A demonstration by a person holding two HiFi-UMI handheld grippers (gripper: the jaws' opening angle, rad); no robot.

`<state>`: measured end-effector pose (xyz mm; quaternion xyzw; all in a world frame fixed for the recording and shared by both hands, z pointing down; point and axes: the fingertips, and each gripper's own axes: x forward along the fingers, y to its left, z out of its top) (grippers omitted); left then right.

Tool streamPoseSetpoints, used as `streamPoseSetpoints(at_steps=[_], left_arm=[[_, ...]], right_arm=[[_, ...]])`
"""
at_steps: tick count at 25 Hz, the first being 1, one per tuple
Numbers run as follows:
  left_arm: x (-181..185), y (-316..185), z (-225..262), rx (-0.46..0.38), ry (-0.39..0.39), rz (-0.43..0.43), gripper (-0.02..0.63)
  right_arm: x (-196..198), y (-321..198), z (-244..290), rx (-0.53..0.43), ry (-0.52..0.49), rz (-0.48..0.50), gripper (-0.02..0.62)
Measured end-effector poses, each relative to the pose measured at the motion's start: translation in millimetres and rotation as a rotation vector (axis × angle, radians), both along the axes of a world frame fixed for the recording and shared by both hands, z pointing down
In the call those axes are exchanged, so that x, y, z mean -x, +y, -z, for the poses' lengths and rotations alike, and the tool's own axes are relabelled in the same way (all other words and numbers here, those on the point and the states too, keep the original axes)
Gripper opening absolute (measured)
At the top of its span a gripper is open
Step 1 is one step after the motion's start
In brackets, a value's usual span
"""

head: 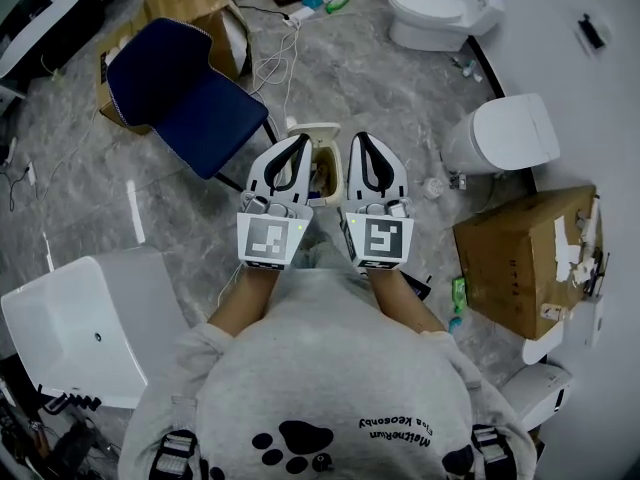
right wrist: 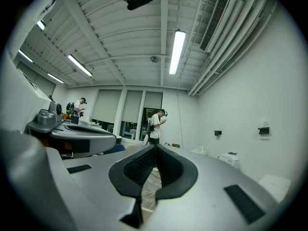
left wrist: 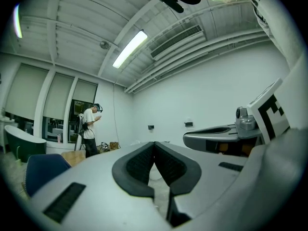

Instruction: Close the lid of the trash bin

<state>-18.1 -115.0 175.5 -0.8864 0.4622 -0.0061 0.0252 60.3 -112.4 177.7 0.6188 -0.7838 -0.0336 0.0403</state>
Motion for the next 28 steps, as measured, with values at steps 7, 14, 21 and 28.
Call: streamPoseSetpoints(at_steps=[7, 14, 21, 28], left_arm=[[-4, -31, -9, 0.027, -0.003, 0.036, 0.020], [-8, -60, -48, 0.082, -0.055, 0.044, 0.020], [-7, -87, -78, -0.001, -0.037, 0.050, 0.020], [-2, -98, -124, 0.109, -0.085, 0.064, 0.020]], right_arm=[[-2, -27, -13, 0.032, 0.024, 0.065, 0.034], [-2, -56, -44, 0.056, 0.031, 0.098, 0.034], [-1, -85, -73, 0.024, -0.008, 0.110, 0.034], [-5, -102, -108, 0.035, 0.016, 0.106, 0.034]])
